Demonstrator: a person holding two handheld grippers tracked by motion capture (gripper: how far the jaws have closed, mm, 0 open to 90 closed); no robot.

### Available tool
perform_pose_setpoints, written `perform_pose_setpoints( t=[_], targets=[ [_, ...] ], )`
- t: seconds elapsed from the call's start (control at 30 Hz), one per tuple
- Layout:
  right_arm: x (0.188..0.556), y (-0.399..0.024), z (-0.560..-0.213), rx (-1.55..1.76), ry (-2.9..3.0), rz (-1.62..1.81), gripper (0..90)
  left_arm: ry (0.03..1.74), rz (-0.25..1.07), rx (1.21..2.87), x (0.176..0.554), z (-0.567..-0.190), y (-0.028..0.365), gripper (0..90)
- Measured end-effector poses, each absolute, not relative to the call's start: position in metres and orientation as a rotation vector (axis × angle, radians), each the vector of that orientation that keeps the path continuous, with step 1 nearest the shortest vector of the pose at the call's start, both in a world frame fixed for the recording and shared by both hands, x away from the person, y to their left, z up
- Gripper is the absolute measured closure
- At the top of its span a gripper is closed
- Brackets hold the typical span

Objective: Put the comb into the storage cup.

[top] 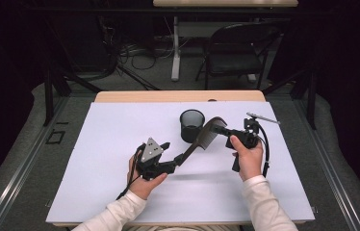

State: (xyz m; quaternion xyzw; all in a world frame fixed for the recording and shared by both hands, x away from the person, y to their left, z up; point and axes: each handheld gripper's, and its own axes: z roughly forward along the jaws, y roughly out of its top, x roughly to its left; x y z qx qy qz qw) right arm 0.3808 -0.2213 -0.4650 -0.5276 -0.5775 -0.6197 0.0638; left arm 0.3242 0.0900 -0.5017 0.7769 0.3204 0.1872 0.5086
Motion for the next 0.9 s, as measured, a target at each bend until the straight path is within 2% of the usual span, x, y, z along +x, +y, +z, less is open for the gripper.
perform_pose_setpoints(
  t=[0.13,0.3,0.53,0.9],
  targets=[
    [0.381,-0.223,-0.464,-1.598,-1.741,-1.878,87.0,0.78,0.532,1.896,0.329,-0.503,0.092,33.7],
    [0.381,-0.225,-0.463,-1.603,-1.735,-1.892,87.1,0.786,0.504,1.89,0.334,-0.504,0.096,30.2],
    [0.38,-0.227,-0.461,-1.607,-1.76,-1.894,87.1,0.807,0.481,1.891,0.34,-0.505,0.101,19.0],
    [0.378,-0.234,-0.456,-1.626,-1.765,-1.927,87.0,0.836,0.467,1.858,0.349,-0.503,0.116,15.8]
  ],
)
